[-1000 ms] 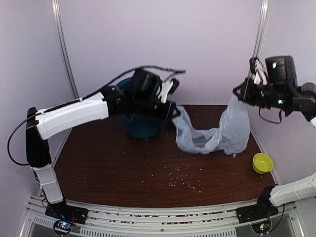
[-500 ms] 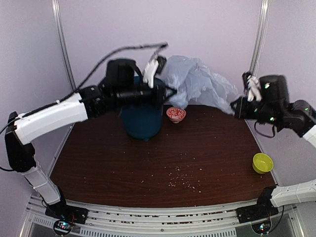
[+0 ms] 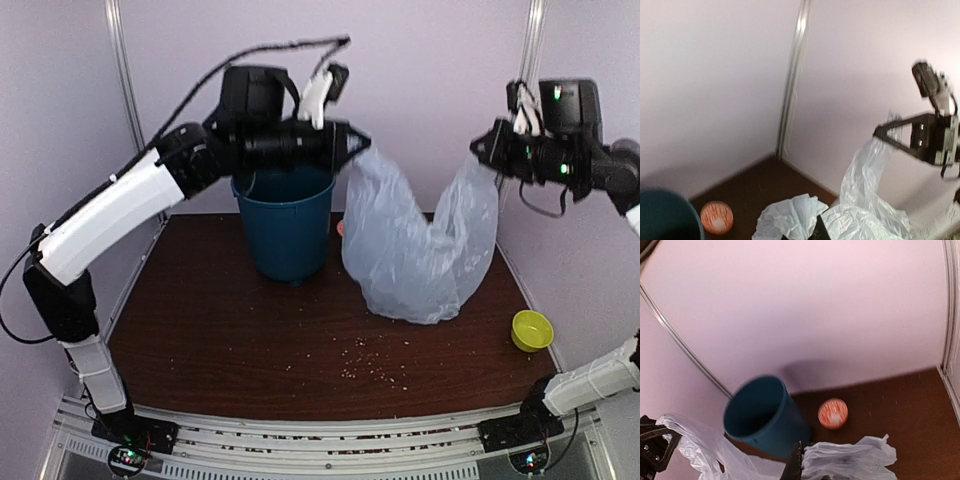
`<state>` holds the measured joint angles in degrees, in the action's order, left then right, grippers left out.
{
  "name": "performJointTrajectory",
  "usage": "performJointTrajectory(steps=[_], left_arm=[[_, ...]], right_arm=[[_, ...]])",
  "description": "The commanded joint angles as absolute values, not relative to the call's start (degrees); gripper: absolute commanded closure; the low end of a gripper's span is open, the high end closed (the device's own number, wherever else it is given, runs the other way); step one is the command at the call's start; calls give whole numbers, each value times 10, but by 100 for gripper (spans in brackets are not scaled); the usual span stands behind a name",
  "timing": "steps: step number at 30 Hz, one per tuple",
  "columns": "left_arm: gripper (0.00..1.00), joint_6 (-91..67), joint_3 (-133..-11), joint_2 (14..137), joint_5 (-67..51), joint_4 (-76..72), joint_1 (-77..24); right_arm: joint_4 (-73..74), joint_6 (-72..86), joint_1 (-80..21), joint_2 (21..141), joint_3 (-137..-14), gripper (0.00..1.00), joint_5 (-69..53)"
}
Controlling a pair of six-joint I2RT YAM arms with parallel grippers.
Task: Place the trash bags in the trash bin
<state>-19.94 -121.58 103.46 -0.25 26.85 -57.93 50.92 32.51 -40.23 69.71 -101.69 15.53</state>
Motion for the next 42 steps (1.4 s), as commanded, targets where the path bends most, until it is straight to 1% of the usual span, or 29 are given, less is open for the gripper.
performJointTrajectory(steps=[1, 2, 3, 4, 5, 6, 8, 11, 12, 13, 15, 17, 19, 21, 23, 27, 31, 34, 37, 39, 42], left_arm=[[100, -158, -1487, 1150, 49, 245, -570], [100, -149, -1501, 1147, 25, 212, -570], [100, -141, -1479, 1125, -5, 162, -570], [100, -138, -1424, 1096, -38, 111, -570], [100, -143, -1357, 1059, -63, 67, -570], [100, -149, -1292, 1025, -72, 41, -570], [100, -147, -1166, 982, -87, 56, -570], [100, -131, -951, 959, -114, 172, -574], [100, -131, -864, 955, -113, 201, -582], [100, -135, -787, 949, -110, 223, -594], [100, -165, -670, 913, -112, 210, -626], [100, -203, -600, 854, -100, 165, -650], [100, -237, -582, 813, -76, 126, -652], [100, -238, -604, 806, -41, 125, -652], [100, -238, -644, 824, -13, 142, -651], [100, -270, -746, 871, -3, 172, -647], [100, -345, -831, 919, -46, 157, -623], [100, -352, -874, 970, -61, 149, -610], [100, -352, -907, 1039, -85, 146, -585], [100, -363, -924, 1086, -122, 118, -558], [100, -354, -988, 1150, -154, 93, -519]], right_arm=[[498, 202, -398, 829, -1330, 100, 230], [488, 184, -398, 841, -1382, 100, 219], [468, 168, -399, 836, -1399, 100, 198], [440, 155, -400, 816, -1378, 100, 166], [416, 147, -401, 785, -1331, 100, 150], [395, 147, -401, 746, -1253, 100, 147], [378, 166, -401, 658, -1059, 100, 159], [406, 262, -401, 548, -733, 100, 161], [426, 294, -401, 528, -606, 100, 142], [444, 320, -401, 507, -528, 100, 105], [470, 380, -403, 473, -434, 100, 48], [467, 414, -409, 409, -416, 100, 28], [461, 426, -410, 355, -433, 100, 46], [462, 421, -409, 346, -462, 100, 73], [460, 406, -409, 369, -488, 100, 71], [449, 395, -409, 433, -554, 100, 54], [440, 412, -407, 476, -617, 100, 104], [427, 413, -399, 520, -648, 100, 134], [426, 409, -383, 570, -644, 100, 184], [387, 405, -351, 580, -623, 100, 210], [286, 366, -271, 590, -611, 100, 191]])
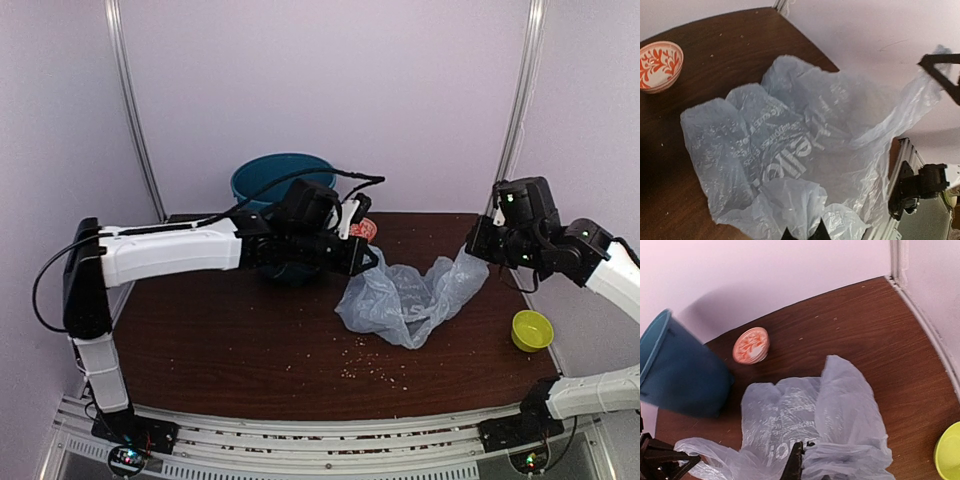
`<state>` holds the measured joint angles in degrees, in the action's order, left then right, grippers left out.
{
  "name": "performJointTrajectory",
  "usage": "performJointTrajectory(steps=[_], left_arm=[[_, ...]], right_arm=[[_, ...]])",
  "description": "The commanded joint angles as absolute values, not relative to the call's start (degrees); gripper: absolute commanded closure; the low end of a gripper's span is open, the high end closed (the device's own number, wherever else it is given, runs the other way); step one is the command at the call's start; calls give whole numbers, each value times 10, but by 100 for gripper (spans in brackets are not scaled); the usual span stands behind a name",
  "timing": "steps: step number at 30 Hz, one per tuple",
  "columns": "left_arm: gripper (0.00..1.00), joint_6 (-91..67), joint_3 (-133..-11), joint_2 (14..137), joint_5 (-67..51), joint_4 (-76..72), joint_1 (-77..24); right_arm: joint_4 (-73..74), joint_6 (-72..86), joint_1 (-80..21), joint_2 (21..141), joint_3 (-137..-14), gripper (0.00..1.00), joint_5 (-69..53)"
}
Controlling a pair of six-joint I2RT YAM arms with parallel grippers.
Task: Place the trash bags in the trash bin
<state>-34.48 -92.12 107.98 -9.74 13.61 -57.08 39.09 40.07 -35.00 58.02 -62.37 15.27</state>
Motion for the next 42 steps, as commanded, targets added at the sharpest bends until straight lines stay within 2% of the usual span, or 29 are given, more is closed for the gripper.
performJointTrajectory(steps=[1, 6, 8, 12, 13, 16, 18, 20, 22, 24, 26, 27, 31, 39, 42], left_arm=[[100, -349, -1031, 1173, -155, 104, -509], [100, -327, -1346, 1278, -177, 144, -478], [100, -317, -1428, 1293, -171, 115, -476], [100, -297, -1426, 1219, -144, -34, -481], [100, -270, -1412, 1191, -135, -64, -489], [100, -108, -1366, 1120, -76, -70, -537], [100, 14, -1272, 1079, -26, -45, -571], [100, 47, -1119, 1051, 7, -37, -579], [100, 23, -935, 1040, 44, -60, -579], [100, -42, -788, 1045, 27, -58, -580], [100, -111, -740, 1047, -15, -23, -583], [100, -125, -723, 1037, -35, -13, -592], [100, -103, -696, 965, -1, -36, -630], [100, -97, -846, 999, 22, 75, -628], [100, -119, -855, 1014, 10, 105, -628]], right_arm=[[272, 348, -248, 611, -632, 100, 184], [236, 250, -235, 706, -830, 100, 191], [237, 221, -235, 727, -935, 100, 169], [256, 154, -275, 742, -1140, 100, 82], [220, 132, -309, 722, -1143, 100, 87], [243, 91, -348, 685, -1123, 100, 93], [289, 59, -349, 652, -1036, 100, 88], [289, 44, -350, 594, -848, 100, 117], [283, 71, -350, 537, -628, 100, 196], [319, 143, -352, 521, -486, 100, 242], [317, 174, -434, 499, -465, 100, 294], [316, 186, -453, 495, -481, 100, 283], [328, 186, -458, 516, -551, 100, 210], [354, 233, -457, 524, -590, 100, 18], [382, 276, -457, 528, -563, 95, -87]])
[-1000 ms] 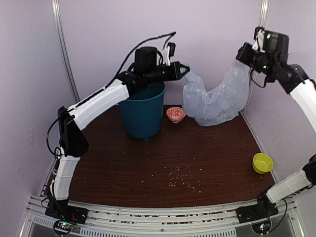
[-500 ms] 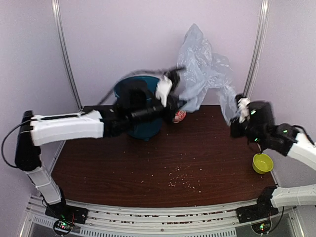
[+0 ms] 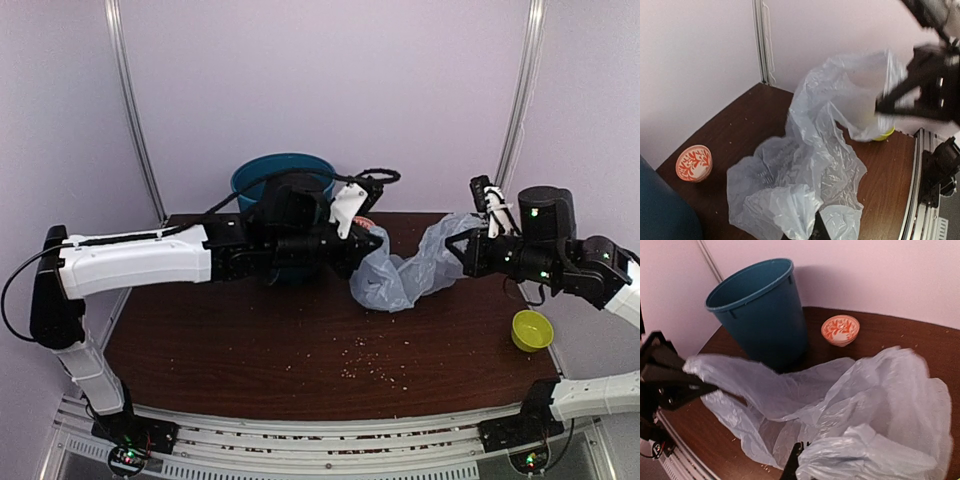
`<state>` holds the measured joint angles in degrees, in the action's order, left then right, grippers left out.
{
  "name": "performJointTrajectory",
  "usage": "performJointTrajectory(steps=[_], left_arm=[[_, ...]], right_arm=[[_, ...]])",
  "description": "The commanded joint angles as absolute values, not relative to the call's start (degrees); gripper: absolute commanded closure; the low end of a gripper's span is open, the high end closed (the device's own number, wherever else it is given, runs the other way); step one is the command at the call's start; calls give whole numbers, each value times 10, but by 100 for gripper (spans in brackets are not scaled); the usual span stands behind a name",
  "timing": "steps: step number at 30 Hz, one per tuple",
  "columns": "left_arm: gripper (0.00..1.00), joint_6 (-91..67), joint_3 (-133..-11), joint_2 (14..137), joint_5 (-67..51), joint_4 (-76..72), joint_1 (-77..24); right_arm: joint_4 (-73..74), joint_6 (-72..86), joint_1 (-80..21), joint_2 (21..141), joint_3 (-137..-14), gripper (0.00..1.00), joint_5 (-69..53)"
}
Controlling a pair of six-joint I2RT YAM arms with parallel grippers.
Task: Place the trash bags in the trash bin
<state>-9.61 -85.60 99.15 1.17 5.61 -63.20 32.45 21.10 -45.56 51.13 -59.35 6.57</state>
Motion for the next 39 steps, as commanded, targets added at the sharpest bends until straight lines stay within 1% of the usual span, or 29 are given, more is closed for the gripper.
performJointTrajectory(steps=[1, 3, 6, 7, 8, 10, 12, 13, 15, 16, 17, 20, 24, 28, 31, 37, 39], left_arm=[[100, -128, -845, 1013, 7, 106, -627], [100, -145, -820, 1009, 4, 103, -624], [100, -175, -784, 997, 7, 101, -617], [100, -182, -776, 993, 11, 102, -614], [100, -190, -769, 988, 14, 103, -610], [100, -193, -758, 982, 17, 101, -606], [100, -191, -751, 979, 17, 97, -604], [100, -190, -748, 979, 14, 94, -603], [100, -193, -744, 980, 6, 86, -601], [100, -194, -742, 981, 3, 84, -599], [100, -197, -741, 981, 0, 80, -599], [100, -202, -735, 979, -13, 68, -599], [100, -213, -727, 978, -28, 57, -599], [100, -221, -726, 982, -38, 50, -599], [100, -223, -732, 989, -41, 48, -599], [100, -223, -748, 998, -40, 53, -599], [100, -223, -752, 1000, -37, 56, -599]], right_arm=[[390, 291, -457, 524, -549, 95, -112], [395, 311, -458, 503, -516, 95, -148], [423, 338, -458, 457, -478, 95, -143], [441, 348, -458, 445, -472, 94, -142], [462, 359, -458, 436, -469, 91, -140], [525, 394, -458, 420, -474, 73, -136], [565, 438, -458, 395, -481, 52, -134], [572, 463, -458, 376, -482, 44, -132], [581, 516, -457, 337, -485, 32, -114], [585, 540, -457, 319, -487, 28, -100], [591, 566, -458, 306, -486, 26, -85], [618, 636, -457, 285, -480, 25, -50], [650, 682, -458, 287, -452, 25, -62], [610, 659, -458, 284, -408, 23, -102], [587, 626, -458, 310, -357, 22, -140], [598, 586, -459, 386, -335, 23, -92], [580, 583, -458, 408, -317, 24, -100]])
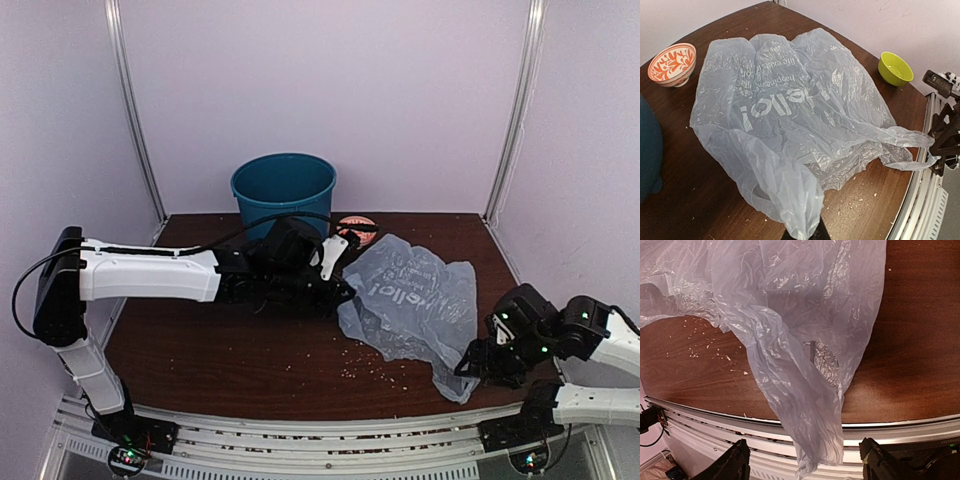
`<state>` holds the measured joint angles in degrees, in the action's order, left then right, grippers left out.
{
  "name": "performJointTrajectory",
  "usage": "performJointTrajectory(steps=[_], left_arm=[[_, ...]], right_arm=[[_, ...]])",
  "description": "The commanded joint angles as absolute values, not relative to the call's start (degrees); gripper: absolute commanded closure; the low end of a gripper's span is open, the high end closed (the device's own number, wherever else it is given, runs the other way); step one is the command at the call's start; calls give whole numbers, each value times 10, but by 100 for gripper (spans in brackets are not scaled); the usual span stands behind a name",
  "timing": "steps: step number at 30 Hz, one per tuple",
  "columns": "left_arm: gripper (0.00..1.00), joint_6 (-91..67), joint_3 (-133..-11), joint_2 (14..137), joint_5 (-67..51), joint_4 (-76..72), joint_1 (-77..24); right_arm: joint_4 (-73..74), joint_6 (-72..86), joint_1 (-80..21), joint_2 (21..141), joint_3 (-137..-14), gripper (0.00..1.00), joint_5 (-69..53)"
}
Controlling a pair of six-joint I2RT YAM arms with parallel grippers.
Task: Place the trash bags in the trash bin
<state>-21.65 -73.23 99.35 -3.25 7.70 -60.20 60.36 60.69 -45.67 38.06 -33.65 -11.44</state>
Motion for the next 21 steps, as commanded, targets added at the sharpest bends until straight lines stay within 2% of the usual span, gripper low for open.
performJointTrajectory(steps=[1, 3, 6, 7, 9, 11, 14, 18, 21], left_arm=[[100, -223, -753, 1000, -37, 57, -599], [100, -224, -754, 1002, -36, 58, -599], [100, -223, -759, 1007, -36, 62, -599], [100, -223, -762, 1009, -36, 67, -599], [100, -225, -771, 1013, -34, 80, -599], [100, -227, -787, 1018, -29, 101, -599], [100, -231, -829, 1042, -28, 152, -597], [100, -237, -879, 1068, -37, 220, -594], [100, -243, -859, 1052, -39, 235, -594]], right_arm=[[562, 582, -458, 417, -306, 24, -111], [523, 582, -458, 432, -288, 27, -123], [474, 584, -458, 449, -276, 41, -123], [471, 584, -458, 456, -282, 51, -117], [492, 581, -458, 467, -325, 81, -81], [527, 574, -458, 469, -388, 94, -24], [558, 547, -456, 480, -477, 100, 36], [577, 517, -456, 518, -543, 100, 75], [574, 509, -455, 519, -540, 100, 97]])
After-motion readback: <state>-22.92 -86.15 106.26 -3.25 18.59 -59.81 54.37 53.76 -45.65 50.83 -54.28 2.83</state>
